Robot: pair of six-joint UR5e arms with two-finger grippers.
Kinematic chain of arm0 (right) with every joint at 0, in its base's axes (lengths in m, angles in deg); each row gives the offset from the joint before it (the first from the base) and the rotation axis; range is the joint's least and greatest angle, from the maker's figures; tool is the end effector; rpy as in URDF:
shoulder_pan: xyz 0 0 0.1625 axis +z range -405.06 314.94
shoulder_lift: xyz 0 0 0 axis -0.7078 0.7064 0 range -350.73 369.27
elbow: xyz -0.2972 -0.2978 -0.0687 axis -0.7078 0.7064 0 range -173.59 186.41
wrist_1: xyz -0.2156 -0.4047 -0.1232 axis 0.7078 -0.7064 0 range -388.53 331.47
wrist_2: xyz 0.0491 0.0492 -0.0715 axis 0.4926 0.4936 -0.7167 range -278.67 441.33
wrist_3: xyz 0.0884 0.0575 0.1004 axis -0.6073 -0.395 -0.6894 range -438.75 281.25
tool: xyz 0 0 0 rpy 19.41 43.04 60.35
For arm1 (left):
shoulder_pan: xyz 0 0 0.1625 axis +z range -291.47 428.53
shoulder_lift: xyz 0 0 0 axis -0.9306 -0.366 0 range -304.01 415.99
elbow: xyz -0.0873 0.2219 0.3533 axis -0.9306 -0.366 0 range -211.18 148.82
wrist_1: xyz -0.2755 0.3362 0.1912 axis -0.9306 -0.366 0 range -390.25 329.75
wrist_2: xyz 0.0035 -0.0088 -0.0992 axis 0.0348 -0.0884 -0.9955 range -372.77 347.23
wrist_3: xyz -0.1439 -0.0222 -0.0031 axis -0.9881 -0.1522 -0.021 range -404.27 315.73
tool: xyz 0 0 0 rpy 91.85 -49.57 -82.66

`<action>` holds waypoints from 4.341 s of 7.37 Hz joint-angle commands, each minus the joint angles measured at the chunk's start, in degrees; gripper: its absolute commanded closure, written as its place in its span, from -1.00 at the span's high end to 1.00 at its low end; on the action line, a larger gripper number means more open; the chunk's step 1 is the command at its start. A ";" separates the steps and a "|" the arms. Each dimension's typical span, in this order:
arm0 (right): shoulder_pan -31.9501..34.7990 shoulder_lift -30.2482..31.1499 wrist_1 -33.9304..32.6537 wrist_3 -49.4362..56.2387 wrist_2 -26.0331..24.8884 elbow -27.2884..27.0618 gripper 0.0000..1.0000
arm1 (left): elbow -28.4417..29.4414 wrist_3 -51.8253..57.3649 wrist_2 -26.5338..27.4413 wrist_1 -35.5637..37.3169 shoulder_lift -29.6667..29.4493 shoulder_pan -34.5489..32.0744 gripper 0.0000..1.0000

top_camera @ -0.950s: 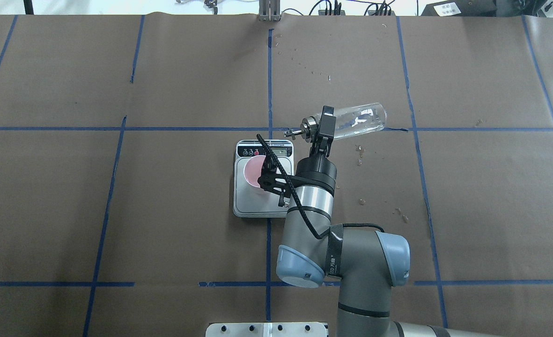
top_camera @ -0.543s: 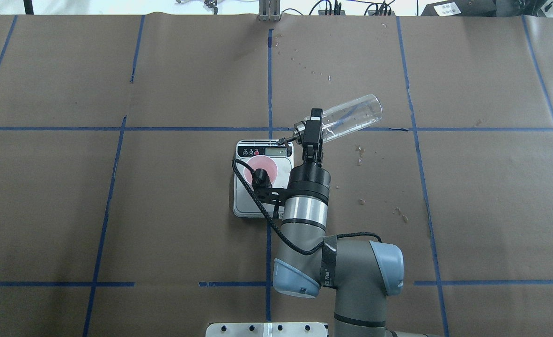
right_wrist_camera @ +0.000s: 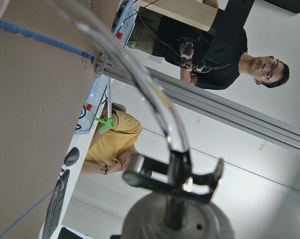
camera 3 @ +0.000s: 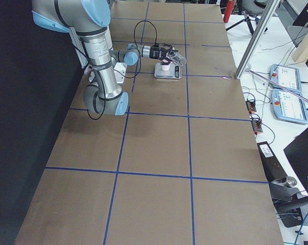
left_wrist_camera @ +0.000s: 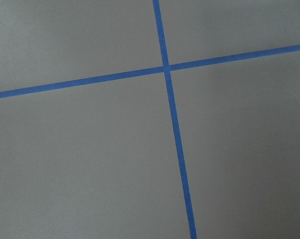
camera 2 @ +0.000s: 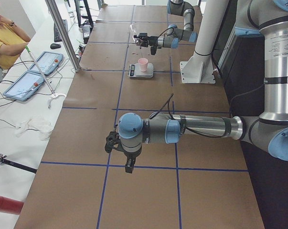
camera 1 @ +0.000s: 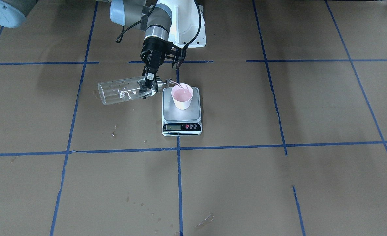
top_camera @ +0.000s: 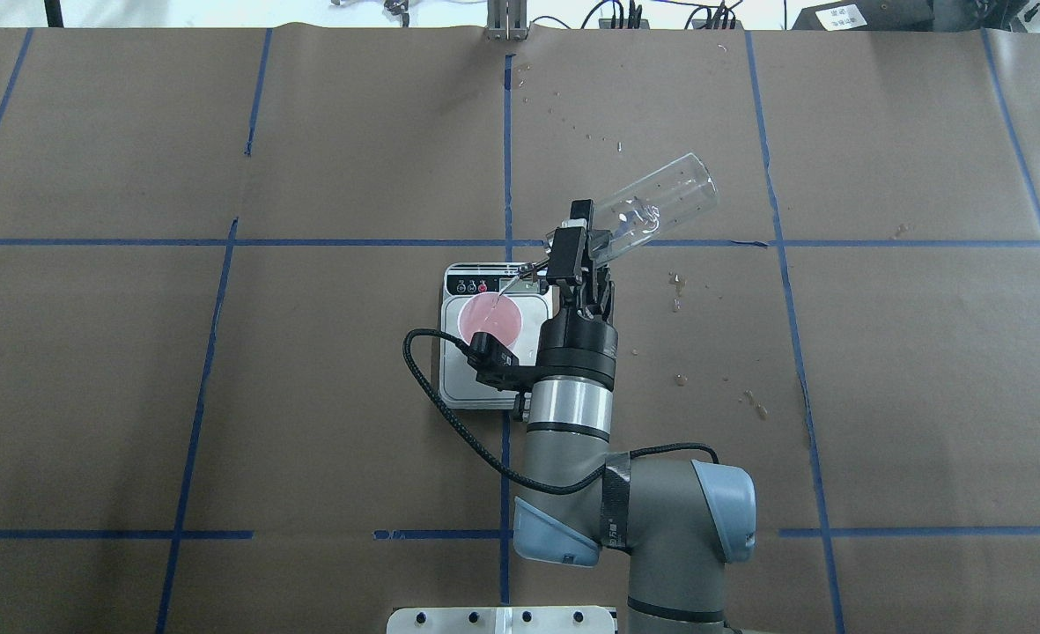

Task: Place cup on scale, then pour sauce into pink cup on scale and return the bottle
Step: 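Tilt the bottle spout down into the pink cup with the right gripper, then turn the bottle upright and carry it back toward its spot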

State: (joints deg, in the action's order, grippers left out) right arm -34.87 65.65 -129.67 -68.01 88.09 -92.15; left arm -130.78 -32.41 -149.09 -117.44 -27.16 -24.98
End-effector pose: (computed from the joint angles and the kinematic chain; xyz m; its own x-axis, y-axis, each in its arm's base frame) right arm -0.6083 -0.3916 0.1748 0.3584 -0.0531 -0.9320 0.9263 0.1441 0.3480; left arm -0.0588 -0.5012 0.6646 0.6872 0.1629 -0.7080 -0.0819 0.9857 0.1473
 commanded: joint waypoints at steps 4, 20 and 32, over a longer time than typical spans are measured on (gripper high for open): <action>-0.52 0.13 -0.02 8.85 -3.33 0.12 -1.00 | -0.08 -0.09 0.00 0.00 -0.18 0.08 1.00; -0.25 0.04 2.07 10.63 -3.87 0.21 -1.00 | -0.16 -0.09 -0.09 0.00 -0.09 -0.01 1.00; 0.27 7.43 37.42 -49.56 23.80 -12.01 -1.00 | -0.78 0.09 0.00 0.00 -0.18 -0.01 1.00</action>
State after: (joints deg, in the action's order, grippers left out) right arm -34.67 72.63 -92.99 -104.01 109.62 -103.53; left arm -131.50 -32.35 -149.09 -117.44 -27.33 -24.98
